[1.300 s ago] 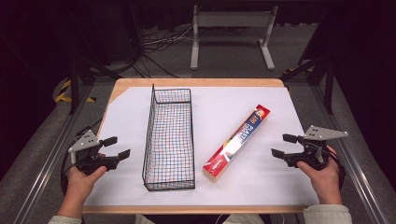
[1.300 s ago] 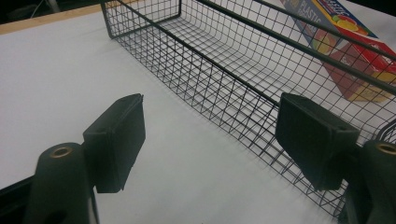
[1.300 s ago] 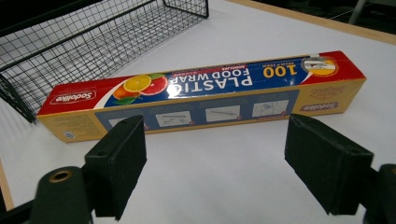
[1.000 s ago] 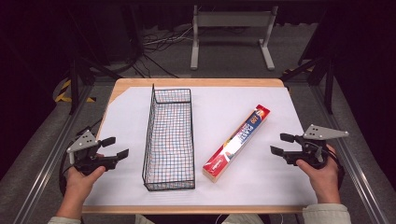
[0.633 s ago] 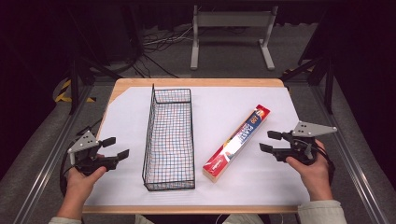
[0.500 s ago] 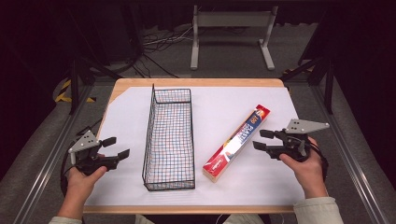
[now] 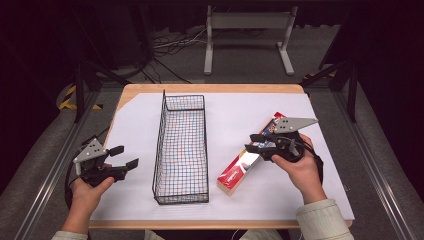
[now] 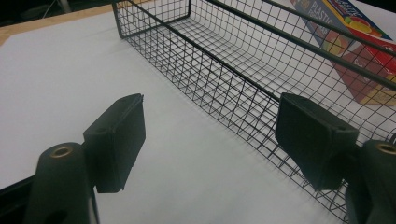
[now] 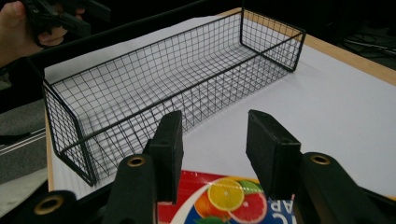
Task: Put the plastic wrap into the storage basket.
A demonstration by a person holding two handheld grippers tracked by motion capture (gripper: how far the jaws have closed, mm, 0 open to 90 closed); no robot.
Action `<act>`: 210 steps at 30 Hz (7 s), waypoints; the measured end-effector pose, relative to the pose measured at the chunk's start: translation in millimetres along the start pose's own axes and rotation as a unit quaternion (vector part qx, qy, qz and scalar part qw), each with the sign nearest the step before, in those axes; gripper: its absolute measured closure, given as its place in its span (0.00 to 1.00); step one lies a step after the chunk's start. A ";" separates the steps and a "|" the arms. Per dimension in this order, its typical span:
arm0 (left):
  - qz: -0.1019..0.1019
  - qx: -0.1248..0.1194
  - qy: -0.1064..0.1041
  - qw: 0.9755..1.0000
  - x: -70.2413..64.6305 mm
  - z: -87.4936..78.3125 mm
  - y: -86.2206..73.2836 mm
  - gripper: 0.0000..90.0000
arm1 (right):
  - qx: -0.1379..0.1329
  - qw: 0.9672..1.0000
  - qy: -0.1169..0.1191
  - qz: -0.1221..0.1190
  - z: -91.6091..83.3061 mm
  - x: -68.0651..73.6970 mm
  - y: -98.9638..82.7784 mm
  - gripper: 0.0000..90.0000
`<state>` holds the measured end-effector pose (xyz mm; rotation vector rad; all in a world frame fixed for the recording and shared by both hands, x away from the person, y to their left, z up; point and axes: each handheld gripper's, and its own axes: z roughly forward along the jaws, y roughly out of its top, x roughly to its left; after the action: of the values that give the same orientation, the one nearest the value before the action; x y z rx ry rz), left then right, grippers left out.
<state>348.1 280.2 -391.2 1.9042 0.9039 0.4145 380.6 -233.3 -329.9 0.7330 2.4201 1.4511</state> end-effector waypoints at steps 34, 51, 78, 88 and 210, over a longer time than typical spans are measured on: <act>-0.001 -0.003 0.003 1.000 1.7 0.5 0.9 0.28 | 0.191 0.980 0.047 -0.016 110.3 53.8 -5.4 1.00; -0.005 -0.003 0.001 1.000 2.1 0.4 0.2 0.28 | 0.271 0.961 0.052 -0.015 134.2 59.9 -8.4 1.00; -0.002 -0.002 0.001 1.000 1.1 0.2 -0.4 0.28 | 0.390 0.917 0.077 -0.013 109.9 68.0 -5.2 1.00; -0.002 -0.001 0.000 1.000 0.4 0.2 -1.1 0.28 | 0.420 0.905 0.073 0.001 108.2 66.9 -7.1 1.00; -0.029 0.000 0.021 0.999 5.9 6.9 -5.6 0.27 | 0.177 0.916 -0.296 0.205 -24.4 -60.4 -62.1 0.26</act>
<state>354.0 281.8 -400.0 1.8702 0.9840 0.4211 402.7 -307.4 -376.0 1.5762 2.1183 0.7169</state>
